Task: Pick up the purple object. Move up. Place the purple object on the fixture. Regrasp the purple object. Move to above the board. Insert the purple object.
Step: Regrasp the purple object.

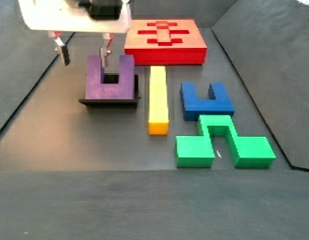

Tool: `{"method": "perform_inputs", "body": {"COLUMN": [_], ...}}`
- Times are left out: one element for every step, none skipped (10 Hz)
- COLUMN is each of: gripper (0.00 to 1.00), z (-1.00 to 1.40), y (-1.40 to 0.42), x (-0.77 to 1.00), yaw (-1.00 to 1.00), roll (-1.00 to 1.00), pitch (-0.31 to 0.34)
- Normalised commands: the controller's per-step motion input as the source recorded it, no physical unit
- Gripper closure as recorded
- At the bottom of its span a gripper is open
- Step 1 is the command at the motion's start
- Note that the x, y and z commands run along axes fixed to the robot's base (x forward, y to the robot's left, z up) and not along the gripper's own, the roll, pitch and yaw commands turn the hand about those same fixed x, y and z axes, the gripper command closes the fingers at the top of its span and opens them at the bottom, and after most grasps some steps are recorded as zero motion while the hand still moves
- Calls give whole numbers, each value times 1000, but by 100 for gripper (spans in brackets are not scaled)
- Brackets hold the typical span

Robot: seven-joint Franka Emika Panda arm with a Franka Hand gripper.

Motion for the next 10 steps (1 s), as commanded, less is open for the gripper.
{"method": "perform_inputs", "body": {"gripper": [0, 0, 0, 0, 0, 0, 0, 0, 0, 0], "z": [-31, -31, -23, -63, -106, -94, -37, -49, -43, -80], "y": [-223, -214, -226, -211, -214, -251, -254, -197, -154, -86], "x": [-137, -134, -157, -171, -86, 0, 197, 309, 349, 351], "yaw": [117, 131, 157, 180, 223, 291, 349, 326, 291, 260], "roll": [1000, 1000, 1000, 1000, 1000, 877, 657, 629, 666, 600], "pitch": [-83, -71, -80, -74, -80, -86, -103, -89, -43, -17]}}
